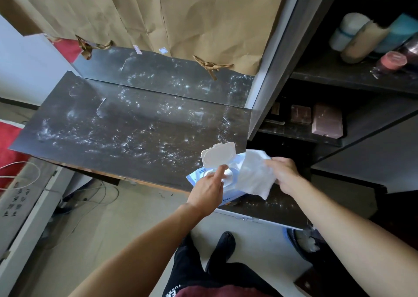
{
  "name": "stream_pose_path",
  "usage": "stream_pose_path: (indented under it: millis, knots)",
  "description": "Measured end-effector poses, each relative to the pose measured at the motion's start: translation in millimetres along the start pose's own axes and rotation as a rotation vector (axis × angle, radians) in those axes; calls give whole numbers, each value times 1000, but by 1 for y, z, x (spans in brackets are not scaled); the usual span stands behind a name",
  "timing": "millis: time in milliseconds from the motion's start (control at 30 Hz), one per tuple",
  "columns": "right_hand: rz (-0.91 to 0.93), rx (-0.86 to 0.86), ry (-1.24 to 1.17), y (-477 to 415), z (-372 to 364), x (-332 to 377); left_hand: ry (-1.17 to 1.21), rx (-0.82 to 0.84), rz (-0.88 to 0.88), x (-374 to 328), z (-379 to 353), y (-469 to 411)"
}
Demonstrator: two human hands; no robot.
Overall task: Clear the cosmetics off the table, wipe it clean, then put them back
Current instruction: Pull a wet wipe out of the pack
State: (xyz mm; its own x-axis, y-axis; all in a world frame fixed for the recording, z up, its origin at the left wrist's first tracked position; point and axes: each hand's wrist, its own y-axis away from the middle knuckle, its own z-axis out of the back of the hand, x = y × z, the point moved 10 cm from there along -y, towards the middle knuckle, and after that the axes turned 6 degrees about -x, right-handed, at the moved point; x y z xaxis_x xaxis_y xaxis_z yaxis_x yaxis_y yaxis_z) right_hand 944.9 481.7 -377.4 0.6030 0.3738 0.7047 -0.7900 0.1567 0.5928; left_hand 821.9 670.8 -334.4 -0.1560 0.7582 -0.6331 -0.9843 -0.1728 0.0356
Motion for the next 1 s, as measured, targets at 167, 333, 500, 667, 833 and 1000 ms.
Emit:
stream_pose_path:
  millis: [167,333,500,667,833,1000]
  knots:
    - [-140,71,-222,-3,33,-13,-194,198,-205,-10,-41,-3]
    - [-212,243,-292,15,28,-14,-133,192,-152,-6,-44,-14]
    - [-203,508,-277,44,-3,1,497,176,449,13,-33,-27]
    - [-138,567,-207,55,-28,13,988,180,696,14,-25,-12]
    - [-162,508,-222,48,-37,9,1349,-23,909,38,-9,0]
    - [-222,516,-232,48,-43,-4,1420,-245,1054,65,5,15]
